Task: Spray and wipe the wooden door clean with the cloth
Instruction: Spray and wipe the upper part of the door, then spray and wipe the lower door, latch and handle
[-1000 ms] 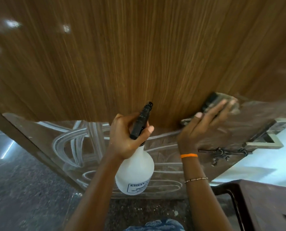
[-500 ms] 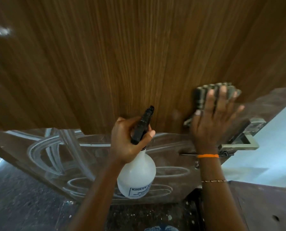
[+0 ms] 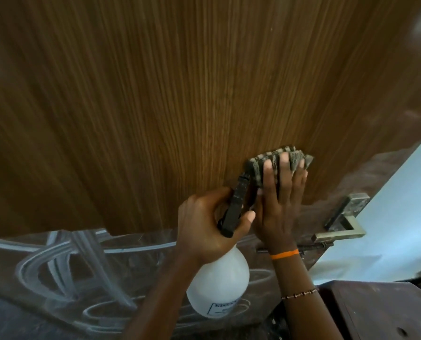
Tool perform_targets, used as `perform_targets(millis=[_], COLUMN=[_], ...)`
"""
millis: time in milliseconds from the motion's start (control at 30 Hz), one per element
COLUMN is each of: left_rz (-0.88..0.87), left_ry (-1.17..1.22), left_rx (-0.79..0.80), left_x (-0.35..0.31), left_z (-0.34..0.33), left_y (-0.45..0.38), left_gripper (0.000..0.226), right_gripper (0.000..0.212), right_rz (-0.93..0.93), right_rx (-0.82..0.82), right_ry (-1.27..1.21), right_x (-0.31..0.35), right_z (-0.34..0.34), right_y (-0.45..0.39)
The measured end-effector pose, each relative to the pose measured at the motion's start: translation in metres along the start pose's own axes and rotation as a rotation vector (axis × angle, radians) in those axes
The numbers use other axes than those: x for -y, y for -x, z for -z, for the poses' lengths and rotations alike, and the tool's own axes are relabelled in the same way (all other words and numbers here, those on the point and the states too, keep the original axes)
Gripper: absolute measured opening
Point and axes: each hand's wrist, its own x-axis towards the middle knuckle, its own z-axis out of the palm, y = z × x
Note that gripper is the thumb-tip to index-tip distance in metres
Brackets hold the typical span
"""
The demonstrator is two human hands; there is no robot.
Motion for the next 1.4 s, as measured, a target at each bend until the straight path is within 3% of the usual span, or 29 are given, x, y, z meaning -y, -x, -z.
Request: perform_targets(millis=[133,333,433,533,633,733,833,967,1133,1400], left_rz=[-0.024,-0.03,-0.022,-0.017,0.146,-0.017,-0.02,0.006,0.069,0.083], left_ry=[0.061,0.059,0.111,0.176,0.3,0.157,0.094,0.041,-0.006,-0.014], left_rx=[0.047,0.101,0.117,0.118,0.112,0.121,0.095,0.052,0.038,0.038], left_x=[-0.003,-0.006,-0.008,-0.02,-0.034,-0.017,-0.009,-0.017,-0.037,-0.054], left_z=[-0.005,-0.013,-0.014,-0.015,-0.018,-0.023,-0.029,-0.048,-0.088,-0.137], left_y=[-0.007,-0.01,-0.01,-0.011,-0.013,-0.006,-0.004,-0.005,-0.015,-0.021], left_gripper=[0.049,0.045,0.043,0.044,0.061,0.046,0.038,0.043,0.047,0.045], right_gripper=[0.054,0.053,0.055,0.058,0.06,0.052,0.052,0.054,0.051,0.052], right_rz=[-0.02,-0.565,-0.705,-0.581,-0.241,-0.121,-0.054,-0.178,-0.387,-0.195], right_rx=[-0.06,-0.324,-0.381,-0.257,-0.143,-0.098,-0.091,-0.145,-0.24,-0.219], right_ry=[0.112,-0.074,-0.118,-0.025,0.103,0.022,0.097,0.155,-0.006,-0.013], right_x=[-0.035,-0.084,-0.072,-0.034,-0.008,-0.014,-0.04,-0.096,-0.141,-0.167], right_z=[0.01,0.026,0.022,0.017,0.011,0.007,0.013,0.026,0.042,0.062], right_y=[-0.012,-0.03,-0.027,-0.022,-0.02,-0.022,-0.022,-0.021,-0.018,-0.058])
